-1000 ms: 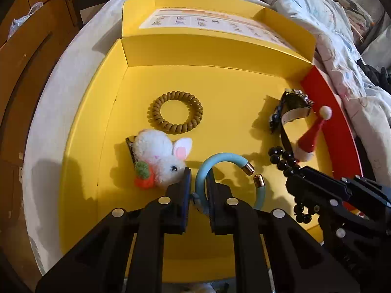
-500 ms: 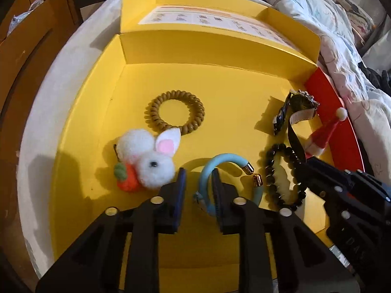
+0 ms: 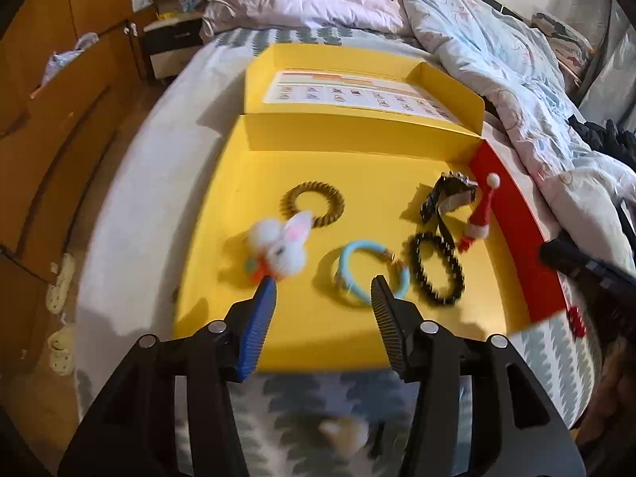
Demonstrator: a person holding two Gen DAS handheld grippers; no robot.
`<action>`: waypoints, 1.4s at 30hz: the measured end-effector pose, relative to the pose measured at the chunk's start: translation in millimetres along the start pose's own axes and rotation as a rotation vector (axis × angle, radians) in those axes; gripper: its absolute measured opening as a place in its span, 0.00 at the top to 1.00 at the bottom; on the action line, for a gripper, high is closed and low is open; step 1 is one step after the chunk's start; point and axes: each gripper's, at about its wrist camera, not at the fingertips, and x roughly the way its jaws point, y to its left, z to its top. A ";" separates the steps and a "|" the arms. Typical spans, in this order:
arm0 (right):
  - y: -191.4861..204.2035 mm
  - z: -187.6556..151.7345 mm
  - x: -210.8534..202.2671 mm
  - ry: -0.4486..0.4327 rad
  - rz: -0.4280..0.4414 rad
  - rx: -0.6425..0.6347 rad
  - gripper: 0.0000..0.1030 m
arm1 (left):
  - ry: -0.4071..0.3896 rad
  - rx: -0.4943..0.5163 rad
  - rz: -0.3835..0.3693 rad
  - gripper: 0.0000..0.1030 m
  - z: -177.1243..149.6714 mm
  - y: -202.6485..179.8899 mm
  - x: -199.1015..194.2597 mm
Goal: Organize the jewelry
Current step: 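Carry bangle and bead bracelet into the yellow box and open both grippers, then move left gripper to the brown seed-bead bracelet while right gripper approaches the red bead pin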
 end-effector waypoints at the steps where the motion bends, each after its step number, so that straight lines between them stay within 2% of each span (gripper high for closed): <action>1: -6.4 -3.3 -10.6 -0.016 -0.004 0.012 0.62 | -0.002 0.007 0.002 0.51 -7.1 2.5 -6.8; 6: -34.3 -22.3 -53.9 -0.076 -0.064 0.046 0.38 | -0.007 0.051 0.020 0.49 -40.2 14.6 -35.5; 8: -46.8 -29.7 -66.8 -0.087 -0.090 0.063 0.36 | -0.006 0.065 0.025 0.49 -48.6 16.5 -43.7; 11: -65.1 -41.7 -81.0 -0.089 -0.114 0.090 0.36 | -0.015 0.101 0.050 0.43 -65.6 20.7 -57.8; 14: -80.7 -53.0 -89.9 -0.076 -0.151 0.113 0.33 | -0.012 0.130 0.098 0.42 -88.5 26.7 -64.0; 21: -105.9 -69.5 -104.9 -0.073 -0.191 0.174 0.26 | 0.057 0.146 0.083 0.42 -134.3 25.7 -56.2; 24: -110.6 -74.5 -106.5 -0.074 -0.212 0.178 0.24 | 0.075 0.159 0.103 0.37 -148.9 18.3 -52.3; 31: -128.3 -86.0 -73.2 0.056 -0.296 0.175 0.24 | 0.094 0.167 0.130 0.30 -167.5 14.5 -46.8; 35: -136.2 -88.8 -60.1 0.099 -0.311 0.186 0.24 | 0.120 0.140 0.158 0.29 -172.6 20.5 -39.5; 39: -138.2 -89.9 -48.4 0.133 -0.359 0.162 0.24 | 0.107 0.160 0.216 0.25 -176.3 17.9 -33.1; 42: -141.5 -92.4 -43.4 0.150 -0.355 0.167 0.24 | 0.127 0.166 0.211 0.25 -180.7 14.7 -26.5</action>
